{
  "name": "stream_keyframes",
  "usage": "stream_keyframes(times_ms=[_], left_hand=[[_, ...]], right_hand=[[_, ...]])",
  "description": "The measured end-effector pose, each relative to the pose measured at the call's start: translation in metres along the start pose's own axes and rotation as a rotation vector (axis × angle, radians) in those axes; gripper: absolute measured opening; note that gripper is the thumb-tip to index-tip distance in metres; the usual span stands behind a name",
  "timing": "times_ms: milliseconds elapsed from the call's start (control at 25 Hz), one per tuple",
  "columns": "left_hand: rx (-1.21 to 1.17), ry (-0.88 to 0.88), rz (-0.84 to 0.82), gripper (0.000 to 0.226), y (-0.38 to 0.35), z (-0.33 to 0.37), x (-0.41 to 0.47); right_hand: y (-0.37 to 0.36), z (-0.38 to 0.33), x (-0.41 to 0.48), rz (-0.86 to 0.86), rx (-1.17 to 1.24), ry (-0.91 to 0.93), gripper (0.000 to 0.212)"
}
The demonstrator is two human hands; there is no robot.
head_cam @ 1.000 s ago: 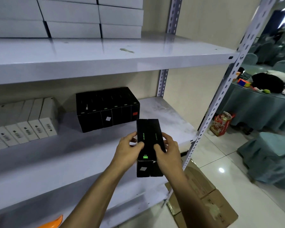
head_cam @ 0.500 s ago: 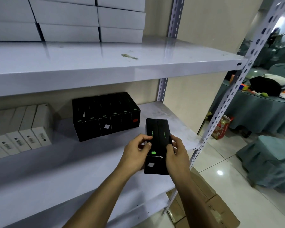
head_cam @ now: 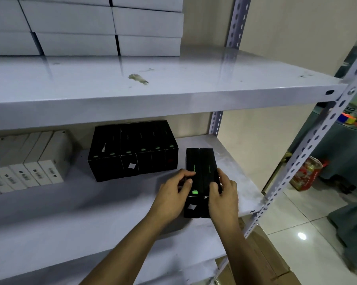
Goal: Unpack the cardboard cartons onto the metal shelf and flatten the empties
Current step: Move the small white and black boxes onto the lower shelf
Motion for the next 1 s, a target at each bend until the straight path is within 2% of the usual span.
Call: stream_keyframes(times_ms=[160, 280, 400, 560, 720, 1000], left_hand=[[0.131, -0.033, 0.071, 0.026, -0.008, 0.001, 0.018], [0.43, -0.062, 0.15, 0.032, -0.012, 0.003, 0.034], [0.634, -0.052, 0.104, 0.046, -0.017, 0.015, 0.04], [0.834, -0.018, 0.026, 0.068, -0.012, 0.021, 0.047], [1.001, -0.008, 0.034, 0.063, -0.01, 0.025, 0.067], [1.074, 0.098, 0.061, 0.06, -0.006, 0.015, 0.11]], right_hand=[[0.004, 0.002, 0.03, -0.069, -0.016, 0.037, 0.048], [0.003, 0.003, 0.053, -0.125, -0.029, 0.072, 0.049], [0.002, 0.006, 0.074, -0.172, -0.012, 0.088, 0.048], [0.001, 0.011, 0.096, -0.176, 0.061, 0.107, 0.028], [0.0, 0.009, 0.113, -0.191, 0.008, 0.178, 0.013], [-0.015, 0.01, 0.151, -0.284, -0.169, 0.322, 0.044]])
Point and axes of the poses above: each hand's wrist, its own x-axis towards the middle knuckle, its own y-axis out of the back of the hand, z = x × y, the point moved 3 cm from there along x, towards the middle knuckle, and after that the axes turned 5 degrees about -z, right-handed, at the moved point
